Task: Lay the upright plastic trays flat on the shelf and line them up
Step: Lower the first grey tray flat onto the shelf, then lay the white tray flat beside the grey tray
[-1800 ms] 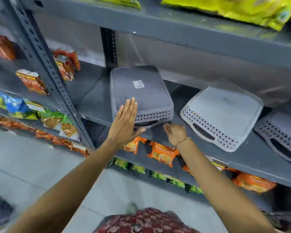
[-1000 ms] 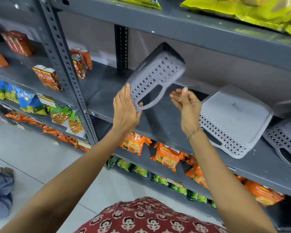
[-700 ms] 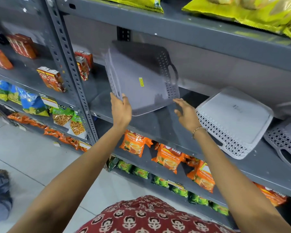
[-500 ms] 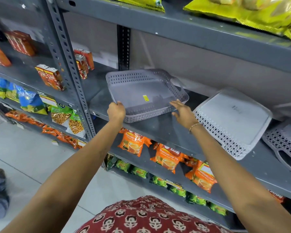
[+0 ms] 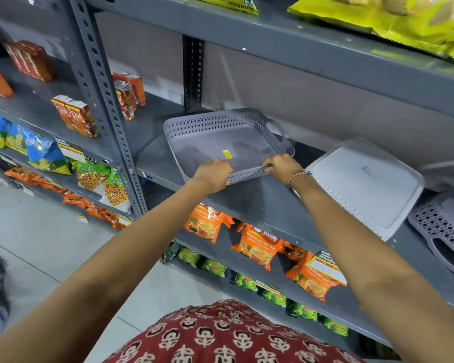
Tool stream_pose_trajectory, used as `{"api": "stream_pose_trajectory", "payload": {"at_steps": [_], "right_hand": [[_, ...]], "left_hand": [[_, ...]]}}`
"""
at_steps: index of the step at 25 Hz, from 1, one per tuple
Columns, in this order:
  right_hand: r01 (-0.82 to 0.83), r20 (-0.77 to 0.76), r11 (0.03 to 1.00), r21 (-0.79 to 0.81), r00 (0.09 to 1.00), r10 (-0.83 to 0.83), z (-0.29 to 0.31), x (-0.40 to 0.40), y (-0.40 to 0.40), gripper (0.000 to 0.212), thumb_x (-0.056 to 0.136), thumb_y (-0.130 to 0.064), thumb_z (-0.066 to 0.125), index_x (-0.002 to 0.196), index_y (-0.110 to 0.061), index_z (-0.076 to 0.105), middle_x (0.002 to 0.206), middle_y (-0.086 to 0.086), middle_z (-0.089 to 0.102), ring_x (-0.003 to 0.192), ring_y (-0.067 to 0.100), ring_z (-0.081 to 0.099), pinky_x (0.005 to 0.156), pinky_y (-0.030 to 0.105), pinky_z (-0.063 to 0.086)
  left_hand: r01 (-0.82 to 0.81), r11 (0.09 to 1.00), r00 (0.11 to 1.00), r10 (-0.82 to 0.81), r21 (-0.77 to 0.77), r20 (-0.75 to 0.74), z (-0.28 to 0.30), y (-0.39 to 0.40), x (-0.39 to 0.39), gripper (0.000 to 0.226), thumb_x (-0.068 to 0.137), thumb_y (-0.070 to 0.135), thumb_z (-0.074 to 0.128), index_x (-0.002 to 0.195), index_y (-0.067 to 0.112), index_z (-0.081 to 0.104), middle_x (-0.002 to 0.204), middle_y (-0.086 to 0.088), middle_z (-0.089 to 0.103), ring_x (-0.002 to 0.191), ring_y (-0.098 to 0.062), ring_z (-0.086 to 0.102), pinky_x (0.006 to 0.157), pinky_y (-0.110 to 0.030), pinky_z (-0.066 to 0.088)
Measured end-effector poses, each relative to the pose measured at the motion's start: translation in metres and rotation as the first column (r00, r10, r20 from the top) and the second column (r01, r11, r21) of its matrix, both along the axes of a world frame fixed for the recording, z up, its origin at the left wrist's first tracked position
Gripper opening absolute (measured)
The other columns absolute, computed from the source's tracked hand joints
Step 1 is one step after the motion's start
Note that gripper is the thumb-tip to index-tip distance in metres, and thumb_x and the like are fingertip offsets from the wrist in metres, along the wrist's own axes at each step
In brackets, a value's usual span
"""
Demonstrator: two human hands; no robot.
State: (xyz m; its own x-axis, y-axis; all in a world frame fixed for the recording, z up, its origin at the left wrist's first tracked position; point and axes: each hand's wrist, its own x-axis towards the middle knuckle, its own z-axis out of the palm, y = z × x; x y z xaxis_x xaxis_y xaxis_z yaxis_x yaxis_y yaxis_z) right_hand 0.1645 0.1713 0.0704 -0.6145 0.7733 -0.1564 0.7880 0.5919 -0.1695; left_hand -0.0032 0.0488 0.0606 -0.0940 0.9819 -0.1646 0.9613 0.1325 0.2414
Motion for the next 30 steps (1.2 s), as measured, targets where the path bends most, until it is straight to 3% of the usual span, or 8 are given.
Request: {"api": "stream_pose_trajectory", "payload": {"at_steps": [4, 8, 12, 19, 22, 25, 28, 30], "right_hand": [[-0.082, 0.050, 0.992, 0.091, 0.996, 0.078, -0.001, -0.008, -0.023, 0.022, 0.093, -0.023, 0.051, 0.108, -0.016, 0.065, 0.110, 0.014, 0.070, 0.104, 0.033, 0.062, 0.090, 0.039, 0.049], [-0.122, -0.037, 0.989, 0.084, 0.991, 0.126, -0.008, -0.019, -0.053, 0.021, 0.095, -0.019, 0.050, 0.111, -0.013, 0.061, 0.109, 0.017, 0.069, 0.102, 0.034, 0.063, 0.083, 0.040, 0.052], [-0.110, -0.164, 0.991, 0.081, 0.979, 0.122, -0.021, -0.026, -0.074, 0.017, 0.093, -0.013, 0.052, 0.107, -0.010, 0.062, 0.103, 0.018, 0.070, 0.098, 0.034, 0.063, 0.081, 0.040, 0.054], [-0.089, -0.179, 0.991, 0.101, 0.978, 0.106, -0.021, -0.033, -0.077, 0.020, 0.094, -0.011, 0.051, 0.111, -0.011, 0.060, 0.105, 0.017, 0.070, 0.099, 0.035, 0.063, 0.080, 0.041, 0.054], [-0.097, -0.224, 0.992, 0.076, 0.968, 0.111, -0.020, -0.032, -0.079, 0.023, 0.094, -0.017, 0.052, 0.115, -0.012, 0.059, 0.110, 0.014, 0.069, 0.102, 0.033, 0.062, 0.085, 0.041, 0.054], [-0.023, -0.387, 0.991, 0.135, 0.919, 0.074, -0.009, -0.020, -0.081, 0.022, 0.093, -0.021, 0.053, 0.110, -0.012, 0.063, 0.108, 0.010, 0.070, 0.097, 0.029, 0.065, 0.085, 0.040, 0.055], [0.235, -0.600, 0.962, 0.140, 0.793, -0.107, 0.007, 0.013, -0.076, 0.016, 0.090, -0.014, 0.054, 0.096, -0.012, 0.069, 0.094, 0.011, 0.073, 0.077, 0.026, 0.066, 0.075, 0.030, 0.055], [0.369, -0.690, 0.927, 0.071, 0.689, -0.222, 0.018, 0.043, -0.072, 0.015, 0.089, -0.009, 0.056, 0.093, -0.009, 0.071, 0.090, 0.011, 0.075, 0.076, 0.023, 0.066, 0.073, 0.021, 0.049]], "left_hand": [[-0.006, 1.000, 0.992, 0.004, -0.011, -0.128, 0.003, -0.002, -0.032, 0.018, 0.091, 0.019, 0.056, 0.103, 0.010, 0.065, 0.102, -0.015, 0.064, 0.099, -0.035, 0.062, 0.079, -0.039, 0.048], [0.010, 0.993, 0.994, -0.023, -0.119, -0.102, 0.003, -0.002, -0.071, 0.014, 0.094, 0.017, 0.054, 0.091, 0.009, 0.064, 0.084, -0.009, 0.059, 0.085, -0.028, 0.059, 0.070, -0.034, 0.041], [0.018, 0.992, 0.998, -0.026, -0.129, -0.060, -0.001, -0.002, -0.093, 0.014, 0.092, 0.016, 0.056, 0.084, 0.009, 0.065, 0.083, -0.012, 0.064, 0.084, -0.029, 0.061, 0.071, -0.037, 0.047], [0.022, 0.992, 0.996, -0.032, -0.127, -0.079, 0.006, -0.001, -0.097, 0.016, 0.091, 0.011, 0.056, 0.076, 0.011, 0.059, 0.074, -0.009, 0.058, 0.076, -0.029, 0.057, 0.074, -0.040, 0.049], [0.026, 0.989, 0.998, -0.033, -0.148, -0.047, 0.011, -0.004, -0.092, 0.012, 0.089, 0.014, 0.060, 0.099, 0.011, 0.066, 0.097, -0.011, 0.066, 0.097, -0.031, 0.060, 0.093, -0.044, 0.050], [0.123, 0.991, 0.985, -0.116, -0.046, 0.128, 0.031, -0.002, -0.059, 0.052, 0.089, 0.026, 0.065, 0.136, 0.012, 0.049, 0.140, -0.005, 0.054, 0.131, -0.025, 0.047, 0.109, -0.037, 0.035], [0.184, 0.972, 0.941, -0.217, 0.146, 0.260, 0.055, 0.013, 0.001, 0.051, 0.092, 0.029, 0.060, 0.138, 0.013, 0.046, 0.145, -0.005, 0.049, 0.134, -0.024, 0.044, 0.111, -0.035, 0.033], [0.202, 0.956, 0.942, -0.249, 0.212, 0.227, 0.057, 0.023, 0.038, 0.051, 0.094, 0.028, 0.056, 0.141, 0.015, 0.043, 0.149, -0.007, 0.043, 0.139, -0.027, 0.037, 0.114, -0.036, 0.028]]}}
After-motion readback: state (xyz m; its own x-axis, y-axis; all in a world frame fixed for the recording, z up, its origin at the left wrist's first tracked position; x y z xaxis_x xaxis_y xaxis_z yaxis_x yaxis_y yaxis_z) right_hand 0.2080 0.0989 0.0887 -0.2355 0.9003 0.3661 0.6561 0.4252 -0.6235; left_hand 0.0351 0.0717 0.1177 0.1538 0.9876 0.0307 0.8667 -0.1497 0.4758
